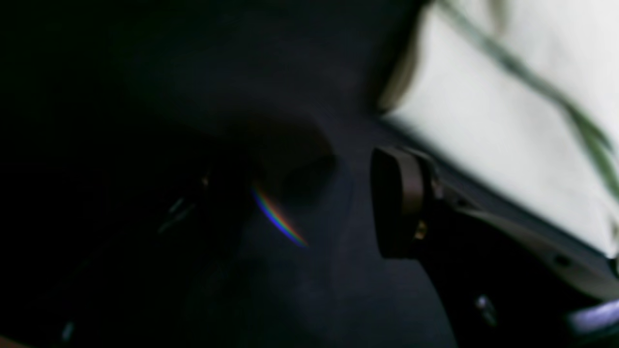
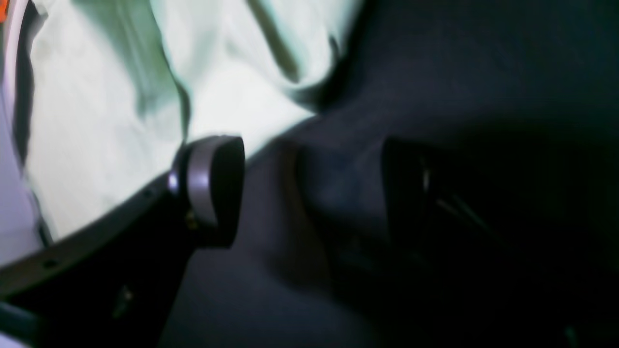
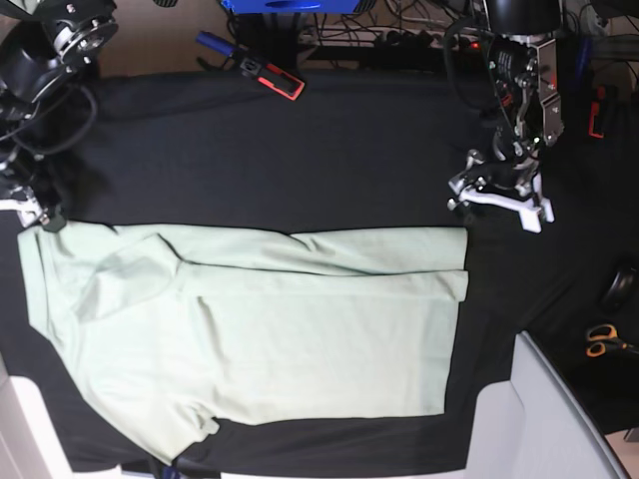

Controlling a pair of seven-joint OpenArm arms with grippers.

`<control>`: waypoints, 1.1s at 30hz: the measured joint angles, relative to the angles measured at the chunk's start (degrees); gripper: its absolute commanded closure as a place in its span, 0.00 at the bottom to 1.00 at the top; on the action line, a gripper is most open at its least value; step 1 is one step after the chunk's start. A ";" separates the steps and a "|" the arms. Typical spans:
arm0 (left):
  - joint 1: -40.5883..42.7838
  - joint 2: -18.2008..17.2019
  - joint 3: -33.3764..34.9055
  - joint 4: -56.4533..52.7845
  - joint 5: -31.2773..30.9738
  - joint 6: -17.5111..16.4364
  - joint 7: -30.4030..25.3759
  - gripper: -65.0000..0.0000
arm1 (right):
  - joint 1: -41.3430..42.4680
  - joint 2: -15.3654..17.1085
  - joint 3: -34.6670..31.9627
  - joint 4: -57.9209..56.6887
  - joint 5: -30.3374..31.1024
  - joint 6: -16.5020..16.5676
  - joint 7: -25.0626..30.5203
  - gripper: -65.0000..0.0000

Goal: Fold the T-shirt properly
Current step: 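Open both grippers to release the folded edge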

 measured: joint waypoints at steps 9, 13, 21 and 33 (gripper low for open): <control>-0.22 1.84 -0.04 0.24 0.02 0.02 -0.57 0.38 | 3.17 1.18 -0.02 -5.20 0.02 0.35 2.64 0.35; -0.20 1.86 -0.13 0.24 0.02 0.02 -0.57 0.38 | 5.01 0.87 -0.02 -5.51 -0.85 -0.22 1.99 0.36; -0.33 1.88 -0.48 0.24 0.00 0.00 -0.50 0.38 | 6.51 0.61 -0.04 -5.57 -1.22 -0.31 1.79 0.37; -2.14 2.03 -0.31 0.11 0.02 0.24 0.50 0.38 | 7.19 0.59 -0.04 -5.57 -1.27 -0.33 1.77 1.00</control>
